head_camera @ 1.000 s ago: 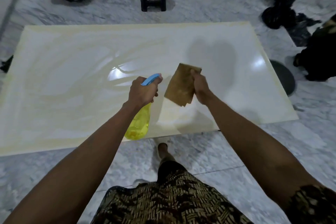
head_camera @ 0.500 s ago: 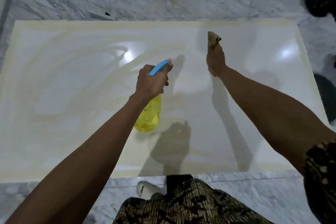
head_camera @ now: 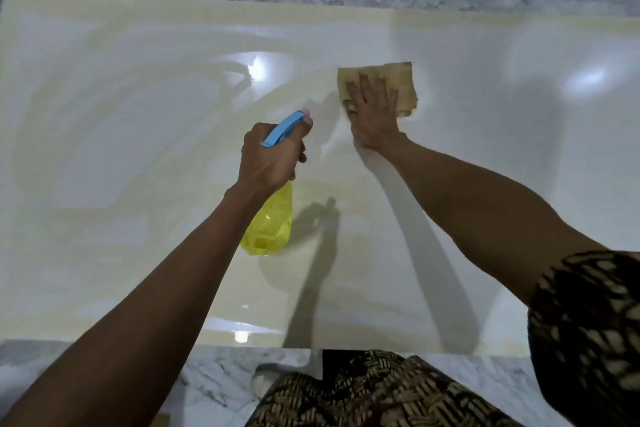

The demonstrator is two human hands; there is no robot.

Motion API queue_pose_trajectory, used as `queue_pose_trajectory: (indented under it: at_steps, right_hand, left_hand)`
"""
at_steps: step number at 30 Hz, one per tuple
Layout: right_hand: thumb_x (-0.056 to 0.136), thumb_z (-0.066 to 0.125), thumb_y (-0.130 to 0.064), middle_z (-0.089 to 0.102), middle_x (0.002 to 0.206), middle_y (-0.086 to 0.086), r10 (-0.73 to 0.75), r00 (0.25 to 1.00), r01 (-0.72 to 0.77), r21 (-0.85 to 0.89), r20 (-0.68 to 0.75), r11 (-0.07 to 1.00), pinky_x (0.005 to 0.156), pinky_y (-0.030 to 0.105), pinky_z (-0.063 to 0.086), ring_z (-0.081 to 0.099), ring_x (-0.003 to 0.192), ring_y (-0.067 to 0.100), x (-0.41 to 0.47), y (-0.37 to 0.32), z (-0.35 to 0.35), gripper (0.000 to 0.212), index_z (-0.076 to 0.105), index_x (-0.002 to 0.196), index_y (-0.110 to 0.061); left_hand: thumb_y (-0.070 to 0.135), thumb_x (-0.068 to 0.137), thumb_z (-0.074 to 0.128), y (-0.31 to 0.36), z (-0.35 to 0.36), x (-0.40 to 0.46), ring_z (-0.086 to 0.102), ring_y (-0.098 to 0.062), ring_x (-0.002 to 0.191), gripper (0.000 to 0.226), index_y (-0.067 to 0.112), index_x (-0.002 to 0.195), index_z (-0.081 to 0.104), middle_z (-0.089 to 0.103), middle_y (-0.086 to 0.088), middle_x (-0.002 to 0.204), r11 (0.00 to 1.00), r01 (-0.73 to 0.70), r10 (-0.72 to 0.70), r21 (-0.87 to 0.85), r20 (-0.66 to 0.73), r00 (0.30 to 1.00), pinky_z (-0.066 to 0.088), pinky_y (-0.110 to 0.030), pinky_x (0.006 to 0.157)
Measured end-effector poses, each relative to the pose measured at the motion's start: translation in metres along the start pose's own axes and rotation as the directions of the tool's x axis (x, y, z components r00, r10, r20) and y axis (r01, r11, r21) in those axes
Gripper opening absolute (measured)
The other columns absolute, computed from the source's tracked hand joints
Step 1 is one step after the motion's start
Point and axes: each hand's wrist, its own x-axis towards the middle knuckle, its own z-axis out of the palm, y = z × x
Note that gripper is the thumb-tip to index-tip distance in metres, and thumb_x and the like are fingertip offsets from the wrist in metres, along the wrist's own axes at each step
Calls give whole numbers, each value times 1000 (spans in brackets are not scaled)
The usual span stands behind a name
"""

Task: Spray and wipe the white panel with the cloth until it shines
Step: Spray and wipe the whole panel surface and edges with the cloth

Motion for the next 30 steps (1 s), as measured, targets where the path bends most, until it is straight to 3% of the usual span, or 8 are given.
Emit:
queue_pose_trajectory:
  at_steps: [3,6,8,15,19,22,26,30]
  right_hand:
    - [99,21,-37,8,165,7,-53,998,52,14,38,999,118,56,-6,0,151,37,-59,-10,9,59,16,156,-23]
    - [89,17,-42,16,163,10,-104,986,102,18,130,995,117,57,4,7,149,42,-136,-26,22,70,24,155,-19]
    - [85,17,-43,20,162,11,-120,981,119,12,156,993,116,61,9,10,148,45,-186,-38,31,73,28,154,-18]
    - [75,-8,-55,2,166,3,-39,942,33,24,334,999,118,58,1,-6,150,39,-360,-114,59,89,13,157,-26]
    - [101,30,-41,14,164,7,-13,877,-28,77,480,997,117,55,16,11,150,36,-395,-140,68,59,19,155,-19]
    - [101,34,-36,49,147,6,-62,931,-79,364,361,928,108,41,38,50,130,27,-386,-141,35,45,43,143,-26]
    - [106,37,-22,62,114,15,179,967,-255,630,182,734,82,28,41,57,104,24,-329,-127,-54,32,61,118,-5]
    - [106,37,-30,60,98,-1,289,955,-235,773,70,589,70,28,43,55,83,12,-249,-106,-124,33,60,117,-9]
  left_hand:
    - [50,101,66,-15,-10,-20,59,-22,47,34,21,91,82,75,-11,70,1000,27,-27,-3,7,1000,52,-28,50]
    - [52,100,66,-30,-22,-50,59,-22,46,45,15,79,79,75,-11,68,999,31,-31,27,9,999,52,-29,51]
    - [51,101,66,-41,-29,-68,60,-20,46,44,12,87,81,75,-9,68,999,28,-28,38,14,999,53,-29,52]
    - [51,100,66,-81,-54,-160,56,-14,37,55,6,70,75,77,-10,69,997,-3,-3,73,82,997,52,-27,55]
    - [53,100,65,-104,-60,-193,58,-16,39,58,7,66,71,76,-8,67,996,11,-22,85,124,992,51,-29,58]
    - [53,99,66,-97,-68,-199,60,-20,43,58,6,66,71,75,-8,65,998,-1,-7,59,134,991,51,-30,59]
    - [56,98,66,-69,-80,-183,57,-10,40,55,7,75,73,76,-9,70,997,-59,54,41,105,993,48,-20,47]
    - [55,98,67,-39,-86,-146,57,-13,40,51,8,81,78,77,-12,73,996,-87,85,27,68,994,48,-23,50]
